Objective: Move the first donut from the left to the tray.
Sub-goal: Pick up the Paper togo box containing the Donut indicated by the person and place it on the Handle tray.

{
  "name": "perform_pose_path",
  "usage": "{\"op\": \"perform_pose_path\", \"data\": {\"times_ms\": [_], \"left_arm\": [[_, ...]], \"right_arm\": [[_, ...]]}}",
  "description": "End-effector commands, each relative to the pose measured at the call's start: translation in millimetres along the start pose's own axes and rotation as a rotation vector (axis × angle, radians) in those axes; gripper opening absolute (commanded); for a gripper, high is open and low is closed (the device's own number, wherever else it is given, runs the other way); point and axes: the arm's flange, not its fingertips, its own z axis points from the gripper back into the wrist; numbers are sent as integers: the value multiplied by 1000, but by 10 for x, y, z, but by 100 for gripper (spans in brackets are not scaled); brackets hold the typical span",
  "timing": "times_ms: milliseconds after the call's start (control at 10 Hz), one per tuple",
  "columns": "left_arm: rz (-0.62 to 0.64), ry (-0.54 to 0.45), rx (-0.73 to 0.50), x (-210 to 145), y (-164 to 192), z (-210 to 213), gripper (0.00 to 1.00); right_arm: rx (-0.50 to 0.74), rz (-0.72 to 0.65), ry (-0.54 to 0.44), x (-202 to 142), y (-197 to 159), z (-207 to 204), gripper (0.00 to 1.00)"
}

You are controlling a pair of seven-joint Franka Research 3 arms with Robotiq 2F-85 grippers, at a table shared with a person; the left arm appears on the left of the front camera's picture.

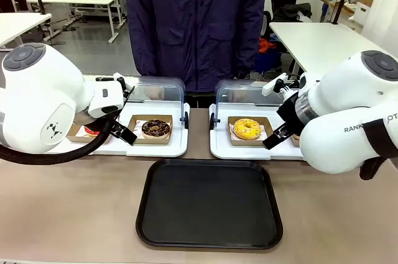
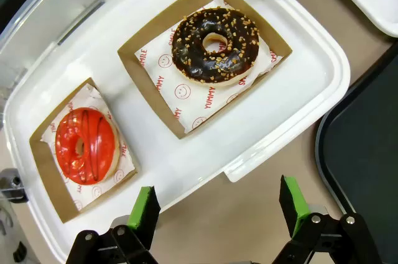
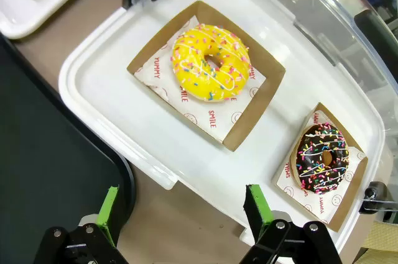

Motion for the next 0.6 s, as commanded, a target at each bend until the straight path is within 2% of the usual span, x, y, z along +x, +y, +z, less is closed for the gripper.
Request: {"op": "perform_pose_path", "data": {"times_ms": [0, 100, 200, 300, 500], "left_arm": [[-30, -26, -38, 227, 6, 290, 100], [-23, -43, -75, 406, 104, 601, 100], [-21, -52, -60, 559, 215, 904, 100], [-28, -62, -73, 648, 361, 1255, 100], [-114, -64, -195, 764, 726, 1713, 100]], "right_arm": [[1, 12, -32, 219, -73, 252, 100], [41, 7, -48, 389, -197, 537, 100], [55, -15, -86, 516, -407, 867, 100], [137, -20, -114, 541, -651, 1239, 100], [250, 14, -166, 493, -1211, 1718, 100]]}}
